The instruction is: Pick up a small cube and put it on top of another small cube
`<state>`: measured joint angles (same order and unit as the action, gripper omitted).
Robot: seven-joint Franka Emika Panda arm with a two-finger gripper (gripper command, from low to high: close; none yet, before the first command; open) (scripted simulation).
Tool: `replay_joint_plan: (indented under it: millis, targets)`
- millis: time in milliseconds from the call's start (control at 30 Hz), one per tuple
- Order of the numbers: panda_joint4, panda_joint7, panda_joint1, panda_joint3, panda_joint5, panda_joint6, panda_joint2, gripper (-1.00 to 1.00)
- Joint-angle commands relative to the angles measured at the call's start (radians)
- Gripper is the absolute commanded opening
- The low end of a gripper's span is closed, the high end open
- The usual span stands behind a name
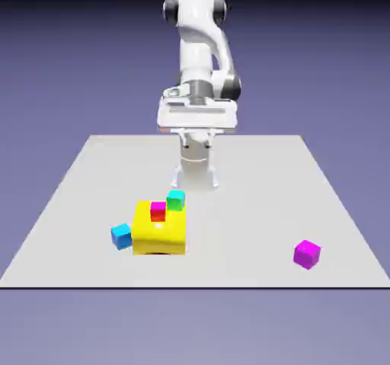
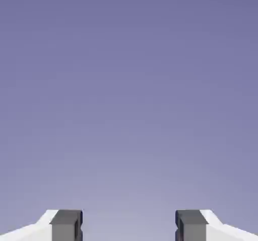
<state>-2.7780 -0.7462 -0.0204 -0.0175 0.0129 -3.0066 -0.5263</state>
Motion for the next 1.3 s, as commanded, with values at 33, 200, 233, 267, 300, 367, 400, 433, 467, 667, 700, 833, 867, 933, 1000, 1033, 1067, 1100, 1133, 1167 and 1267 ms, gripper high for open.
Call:
replay_joint_plan:
  millis: [33,200,233,267,300,367,400,433,467,667,700,833,867,933,1000,1033,1067,1100,1133,1167,1267]
  targets:
    - [0.053,-0.009,-0.014,-0.029,0.021,0.050,0.073,0.00]
    - [0.186,-0.030,-0.049,-0.102,0.075,0.176,0.254,0.00]
    - [0.213,-0.035,-0.056,-0.116,0.085,0.202,0.290,0.00]
    - [0.239,-0.039,-0.063,-0.131,0.096,0.227,0.326,0.00]
    - [0.266,-0.043,-0.070,-0.145,0.107,0.252,0.362,0.00]
    - [0.319,-0.052,-0.084,-0.174,0.128,0.302,0.435,0.00]
    - [0.345,-0.056,-0.091,-0.189,0.139,0.328,0.471,0.00]
    - [0.372,-0.060,-0.098,-0.203,0.149,0.353,0.507,0.00]
    - [0.399,-0.065,-0.105,-0.218,0.160,0.378,0.544,0.00]
    - [0.558,-0.091,-0.146,-0.305,0.224,0.529,0.761,0.00]
    - [0.585,-0.095,-0.153,-0.319,0.235,0.554,0.797,0.00]
    - [0.691,-0.112,-0.181,-0.378,0.277,0.655,0.942,0.00]
    - [0.717,-0.117,-0.188,-0.392,0.288,0.680,0.979,0.00]
    - [0.770,-0.125,-0.202,-0.421,0.309,0.731,1.051,0.00]
    - [0.774,-0.126,-0.203,-0.423,0.311,0.734,1.056,0.00]
    - [0.772,-0.139,-0.214,-0.405,0.331,0.698,1.092,0.00]
    - [0.771,-0.152,-0.225,-0.388,0.352,0.661,1.129,0.00]
    - [0.769,-0.165,-0.236,-0.370,0.372,0.625,1.165,0.00]
    - [0.768,-0.172,-0.242,-0.361,0.383,0.607,1.183,0.00]
    - [0.768,-0.172,-0.242,-0.361,0.383,0.607,1.183,-1.00]
    - [0.772,-0.145,-0.220,-0.396,0.342,0.680,1.111,-1.00]
